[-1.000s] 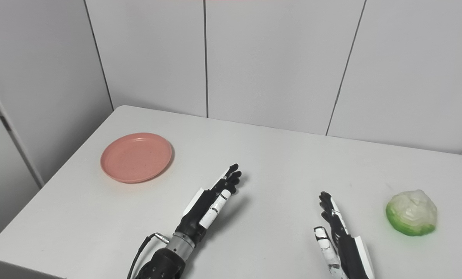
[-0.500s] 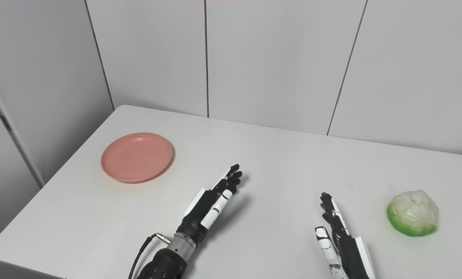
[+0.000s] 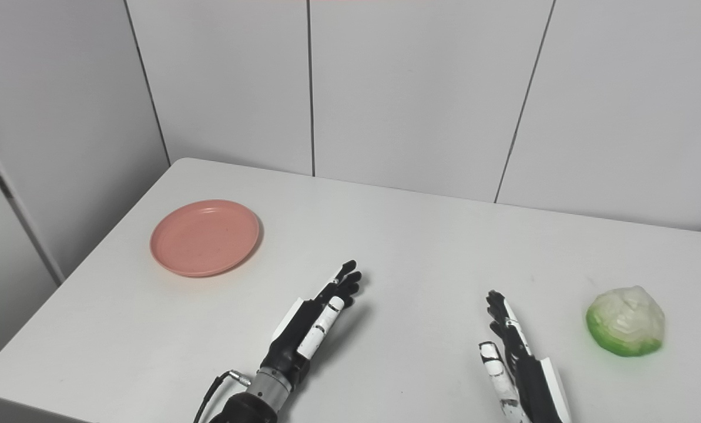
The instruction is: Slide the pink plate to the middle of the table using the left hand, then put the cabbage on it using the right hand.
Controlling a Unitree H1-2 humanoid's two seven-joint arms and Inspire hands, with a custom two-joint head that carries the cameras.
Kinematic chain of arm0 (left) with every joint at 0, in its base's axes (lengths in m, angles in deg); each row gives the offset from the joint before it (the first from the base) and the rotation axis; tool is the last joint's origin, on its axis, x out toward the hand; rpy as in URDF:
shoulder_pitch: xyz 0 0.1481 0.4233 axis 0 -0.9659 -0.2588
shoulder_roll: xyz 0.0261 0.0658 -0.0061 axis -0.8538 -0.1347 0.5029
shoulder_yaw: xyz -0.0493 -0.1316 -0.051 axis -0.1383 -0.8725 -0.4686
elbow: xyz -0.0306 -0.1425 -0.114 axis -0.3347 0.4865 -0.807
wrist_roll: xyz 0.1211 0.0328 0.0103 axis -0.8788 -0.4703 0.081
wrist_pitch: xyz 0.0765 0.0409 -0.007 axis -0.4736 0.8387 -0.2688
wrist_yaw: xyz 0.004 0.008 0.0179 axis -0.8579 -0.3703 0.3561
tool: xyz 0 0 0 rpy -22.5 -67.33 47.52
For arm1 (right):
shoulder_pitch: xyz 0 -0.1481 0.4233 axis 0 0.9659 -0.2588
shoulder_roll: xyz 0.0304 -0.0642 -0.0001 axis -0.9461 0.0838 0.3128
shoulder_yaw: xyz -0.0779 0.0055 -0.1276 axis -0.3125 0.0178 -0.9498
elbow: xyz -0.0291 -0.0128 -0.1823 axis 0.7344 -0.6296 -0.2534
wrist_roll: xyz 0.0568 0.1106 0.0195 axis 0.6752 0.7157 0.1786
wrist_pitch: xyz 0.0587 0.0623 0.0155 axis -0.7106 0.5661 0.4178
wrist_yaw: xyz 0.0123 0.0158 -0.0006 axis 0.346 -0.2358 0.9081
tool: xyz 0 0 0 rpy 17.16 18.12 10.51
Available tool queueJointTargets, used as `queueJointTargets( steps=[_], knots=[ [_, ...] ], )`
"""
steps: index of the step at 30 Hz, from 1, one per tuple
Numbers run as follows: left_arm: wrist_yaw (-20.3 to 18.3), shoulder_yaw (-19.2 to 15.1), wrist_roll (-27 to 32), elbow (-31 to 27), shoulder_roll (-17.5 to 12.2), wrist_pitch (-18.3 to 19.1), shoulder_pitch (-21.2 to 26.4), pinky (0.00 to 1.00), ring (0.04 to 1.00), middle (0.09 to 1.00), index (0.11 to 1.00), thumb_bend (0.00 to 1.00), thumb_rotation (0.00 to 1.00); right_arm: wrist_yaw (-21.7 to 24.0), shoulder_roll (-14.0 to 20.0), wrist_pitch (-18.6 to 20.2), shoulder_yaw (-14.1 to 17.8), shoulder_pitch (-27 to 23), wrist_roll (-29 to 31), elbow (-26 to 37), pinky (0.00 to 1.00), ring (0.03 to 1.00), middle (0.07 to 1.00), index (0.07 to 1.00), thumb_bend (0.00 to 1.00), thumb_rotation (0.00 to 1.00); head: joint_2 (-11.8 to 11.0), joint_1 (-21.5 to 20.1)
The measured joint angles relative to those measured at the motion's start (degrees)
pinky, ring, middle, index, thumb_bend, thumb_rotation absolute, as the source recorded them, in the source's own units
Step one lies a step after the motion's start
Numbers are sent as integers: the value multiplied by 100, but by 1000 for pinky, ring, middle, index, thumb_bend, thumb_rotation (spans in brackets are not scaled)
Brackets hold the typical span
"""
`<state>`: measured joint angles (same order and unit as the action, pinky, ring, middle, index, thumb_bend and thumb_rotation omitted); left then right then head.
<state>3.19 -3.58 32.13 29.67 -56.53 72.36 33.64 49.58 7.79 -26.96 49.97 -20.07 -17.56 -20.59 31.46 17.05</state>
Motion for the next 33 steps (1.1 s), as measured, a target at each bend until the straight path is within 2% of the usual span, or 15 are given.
queueJointTargets(
  steps=[3, 6, 11, 18, 33],
  knots=[
    [-10, -50, 52, -235, -34, 230, 2, 940, 946, 957, 945, 469, 1000, 0, 2, 4, 1, 0, -14, 2, 942, 953, 955, 952, 274, 1000, -44, -18],
    [-14, -136, 125, -402, -73, 277, 91, 953, 950, 957, 943, 465, 1000, 1, 2, 4, 0, 2, -53, 3, 939, 953, 953, 949, 263, 1000, -53, -26],
    [6, -211, 97, -438, -141, 299, 430, 923, 932, 951, 945, 504, 1000, 1, -6, 5, 2, -1, -15, 2, 947, 958, 955, 950, 234, 1000, -62, -35],
    [-2, -386, 140, -782, -335, 503, 919, 926, 944, 963, 957, 471, 1000, 1, -9, 4, 1, -6, -1, -5, 937, 957, 957, 950, 228, 1000, -44, -26],
    [-4, -1000, 460, -807, -854, 678, 1670, 926, 933, 948, 937, 494, 1000, -4, -18, -1, -3, -27, -114, -47, 928, 951, 955, 949, 266, 1000, -123, 9]
  ],
)
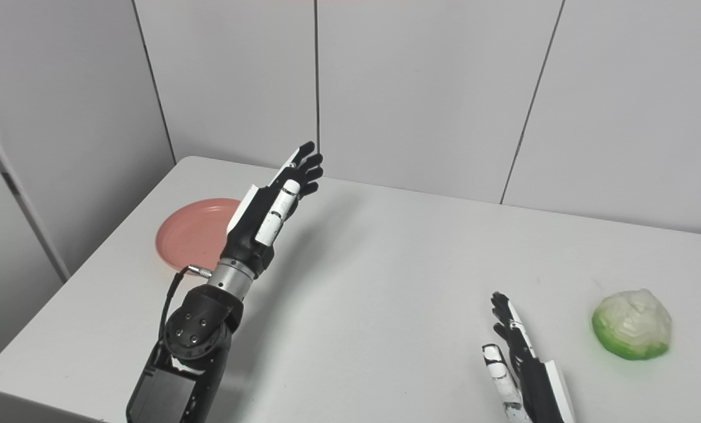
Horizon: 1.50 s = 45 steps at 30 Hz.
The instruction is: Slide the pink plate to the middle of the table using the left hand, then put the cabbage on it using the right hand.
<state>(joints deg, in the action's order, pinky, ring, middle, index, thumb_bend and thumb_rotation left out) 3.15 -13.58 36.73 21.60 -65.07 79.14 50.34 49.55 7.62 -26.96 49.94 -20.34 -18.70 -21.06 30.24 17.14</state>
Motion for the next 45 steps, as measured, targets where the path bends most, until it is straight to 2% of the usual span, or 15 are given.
queueJointTargets(
  steps=[12, 20, 24, 30, 34, 37, 43, 45],
  knots=[
    [137, -731, 345, 545, -426, 63, 319, 946, 935, 942, 935, 478, 1000, 2, -11, -10, 4, -19, 8, -29, 937, 954, 954, 949, 266, 1000, 9, 17],
    [238, -1010, 535, 861, -695, 156, 664, 932, 921, 928, 922, 452, 1000, 2, -19, -11, 3, -23, 28, -28, 928, 951, 953, 949, 252, 1000, 9, 62],
    [360, -1171, 536, 970, -842, 181, 725, 916, 906, 919, 911, 495, 1000, -5, -20, -29, 4, -23, 11, -31, 920, 945, 949, 944, 271, 1000, 0, 140],
    [463, -1482, 724, 1056, -1027, 232, 736, 928, 924, 925, 918, 416, 1000, 3, -18, -27, 28, -14, 68, -23, 942, 956, 956, 950, 273, 1000, 17, 185],
    [467, -1550, 827, 1113, -1161, 239, 737, 942, 935, 934, 928, 430, 1000, 6, -18, -26, 36, -1, 114, 1, 944, 958, 957, 950, 263, 1000, 35, 202],
    [460, -1632, 919, 1244, -1280, 232, 740, 929, 920, 920, 907, 479, 1000, 7, -21, -26, 36, 4, 124, 11, 935, 950, 954, 949, 241, 1000, 52, 228],
    [429, -1775, 1105, 1571, -1549, 177, 741, 913, 902, 906, 883, 464, 996, 6, -16, -27, 45, 6, 126, 11, 933, 949, 951, 948, 246, 1000, 70, 246],
    [421, -1825, 1181, 1745, -1604, 139, 743, 906, 899, 903, 884, 461, 965, 7, -12, -27, 46, 8, 125, 12, 934, 948, 951, 949, 245, 1000, 79, 255]
  ],
)
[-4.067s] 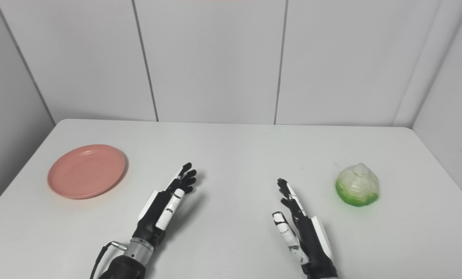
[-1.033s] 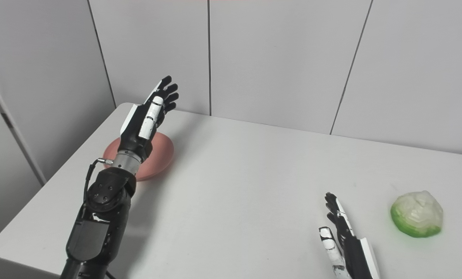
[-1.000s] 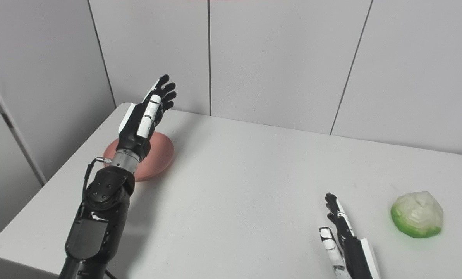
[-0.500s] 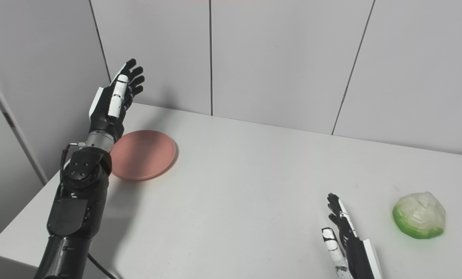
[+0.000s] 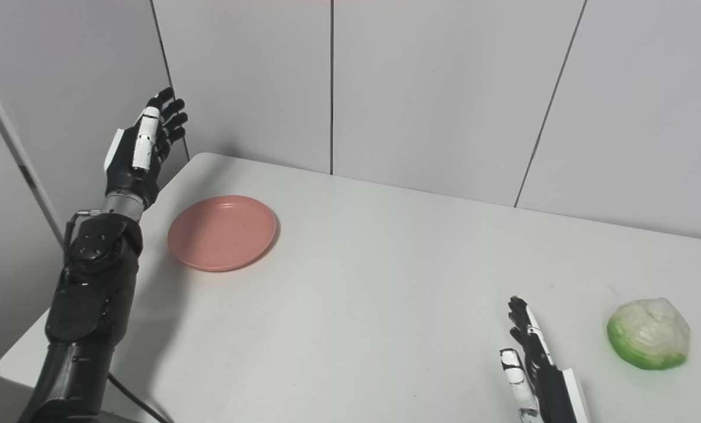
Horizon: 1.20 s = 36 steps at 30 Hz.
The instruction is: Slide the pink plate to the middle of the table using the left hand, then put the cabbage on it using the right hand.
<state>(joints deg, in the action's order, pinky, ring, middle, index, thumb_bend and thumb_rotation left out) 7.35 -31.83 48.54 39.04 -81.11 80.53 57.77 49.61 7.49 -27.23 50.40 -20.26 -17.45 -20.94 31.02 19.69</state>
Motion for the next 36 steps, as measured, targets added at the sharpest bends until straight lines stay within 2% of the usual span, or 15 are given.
queueJointTargets(
  steps=[3, 10, 20, 26, 32, 36],
  knots=[
    [-43, -38, 108, 313, -51, -44, 0, 908, 908, 914, 899, 458, 962, 1, 11, 0, 0, 4, -2, 0, 934, 949, 952, 949, 245, 1000, 17, 26],
    [12, -138, 107, 590, -87, -181, 0, 872, 895, 901, 881, 403, 999, 6, 16, 0, 4, 4, 29, 0, 914, 940, 950, 949, 243, 1000, 26, 88],
    [58, -277, 107, 1030, -128, -232, -5, 856, 877, 889, 875, 422, 1000, 31, 19, 3, 24, 12, 109, 17, 940, 953, 957, 957, 245, 1000, 44, 105],
    [117, -323, 108, 1355, -145, -415, -5, 843, 873, 883, 865, 407, 1000, 39, 20, 5, 24, 17, 118, 29, 933, 950, 958, 954, 248, 1000, 70, 114],
    [219, -447, 224, 1578, -145, -414, -3, 865, 888, 892, 874, 399, 1000, 49, 29, 5, 25, 19, 144, 28, 924, 946, 955, 953, 239, 1000, 97, 123],
    [217, -421, 226, 1943, -162, -492, 9, 862, 886, 889, 873, 407, 1000, 48, 29, 4, 27, 19, 157, 27, 929, 948, 956, 954, 243, 1000, 114, 141]
  ],
)
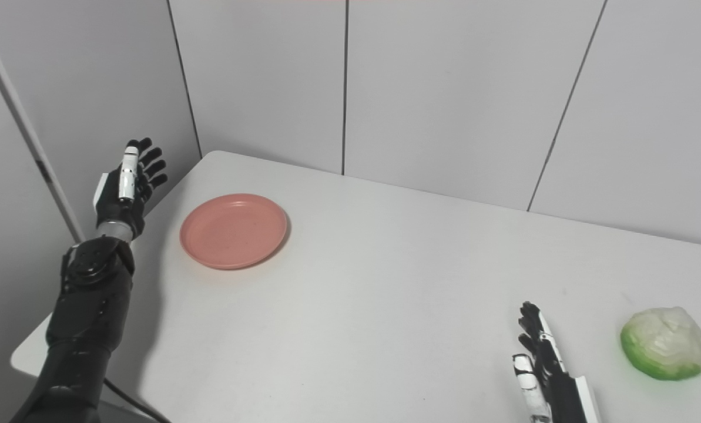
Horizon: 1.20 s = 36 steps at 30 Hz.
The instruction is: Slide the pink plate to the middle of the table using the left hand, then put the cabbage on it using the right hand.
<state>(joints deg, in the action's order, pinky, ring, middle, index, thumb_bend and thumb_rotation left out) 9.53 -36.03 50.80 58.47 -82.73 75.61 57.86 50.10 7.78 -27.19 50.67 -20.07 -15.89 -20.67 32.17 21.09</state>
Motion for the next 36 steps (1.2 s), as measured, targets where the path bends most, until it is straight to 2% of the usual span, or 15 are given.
queueJointTargets(
  steps=[10, 15, 24, 30, 36],
  knots=[
    [48, 96, 11, 1021, -20, -429, 180, 839, 865, 867, 856, 394, 1000, -8, 2, -1, 1, 0, 8, -1, 915, 943, 954, 950, 258, 1000, 18, -44],
    [3, 126, 134, 1177, -20, -475, 252, 888, 896, 896, 882, 388, 1000, -7, 1, 1, -1, 2, 8, 11, 921, 944, 952, 951, 237, 1000, 26, -44],
    [-55, 347, 118, 1326, -15, -513, 261, 861, 882, 892, 884, 407, 1000, -6, 0, 10, -1, 9, 7, 29, 939, 948, 952, 954, 239, 1000, 44, -79],
    [-137, 486, 121, 2082, -78, -991, 508, 844, 883, 889, 877, 400, 1000, -7, 10, 26, 1, 17, -44, 31, 943, 949, 952, 952, 265, 1000, 53, -123],
    [-217, 553, 129, 2418, -107, -1105, 664, 865, 891, 897, 897, 412, 1000, -8, 6, 132, 2, 25, -74, 63, 950, 953, 954, 953, 257, 1000, 62, -158]
  ],
)
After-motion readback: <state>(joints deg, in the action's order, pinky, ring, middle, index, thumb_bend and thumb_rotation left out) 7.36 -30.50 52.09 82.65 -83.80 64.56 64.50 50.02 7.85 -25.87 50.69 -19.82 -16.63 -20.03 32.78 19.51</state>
